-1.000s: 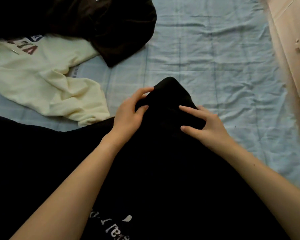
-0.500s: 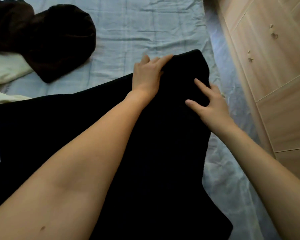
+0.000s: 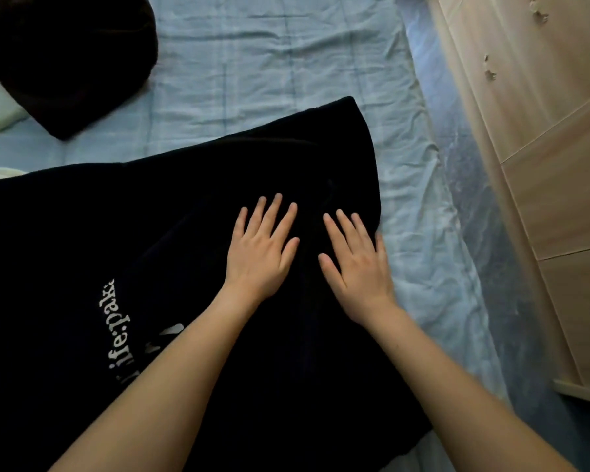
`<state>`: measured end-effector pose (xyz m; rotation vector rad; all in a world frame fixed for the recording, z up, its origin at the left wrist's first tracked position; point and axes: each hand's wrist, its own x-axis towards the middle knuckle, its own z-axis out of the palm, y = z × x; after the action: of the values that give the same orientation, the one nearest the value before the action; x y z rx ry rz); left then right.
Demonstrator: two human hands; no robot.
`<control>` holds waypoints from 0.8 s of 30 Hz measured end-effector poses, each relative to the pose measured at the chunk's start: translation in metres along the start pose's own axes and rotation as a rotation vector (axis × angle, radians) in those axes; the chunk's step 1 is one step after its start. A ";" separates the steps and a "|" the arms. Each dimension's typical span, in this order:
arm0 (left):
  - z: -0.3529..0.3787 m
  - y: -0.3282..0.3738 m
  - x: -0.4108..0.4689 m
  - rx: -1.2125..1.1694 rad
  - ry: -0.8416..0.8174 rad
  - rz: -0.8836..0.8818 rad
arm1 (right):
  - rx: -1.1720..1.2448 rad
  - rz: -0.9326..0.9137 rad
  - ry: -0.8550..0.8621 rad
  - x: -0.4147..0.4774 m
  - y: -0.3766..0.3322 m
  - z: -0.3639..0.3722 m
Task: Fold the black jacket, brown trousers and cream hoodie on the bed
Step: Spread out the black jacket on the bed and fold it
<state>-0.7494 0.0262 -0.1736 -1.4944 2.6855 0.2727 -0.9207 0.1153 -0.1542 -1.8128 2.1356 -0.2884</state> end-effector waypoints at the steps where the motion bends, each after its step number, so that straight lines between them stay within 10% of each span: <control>1: -0.002 0.000 0.001 -0.004 -0.017 0.000 | 0.025 -0.002 0.003 -0.001 -0.001 -0.002; 9: -0.050 0.053 -0.118 -0.478 -0.005 0.203 | 0.128 0.334 -0.035 -0.140 0.003 -0.038; 24: -0.005 0.111 -0.180 -0.292 -0.167 0.335 | 0.754 0.304 -0.151 -0.223 0.060 -0.083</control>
<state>-0.7479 0.2336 -0.1307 -1.0053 2.8355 0.7980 -0.9758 0.3409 -0.0730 -1.0361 1.8046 -0.7327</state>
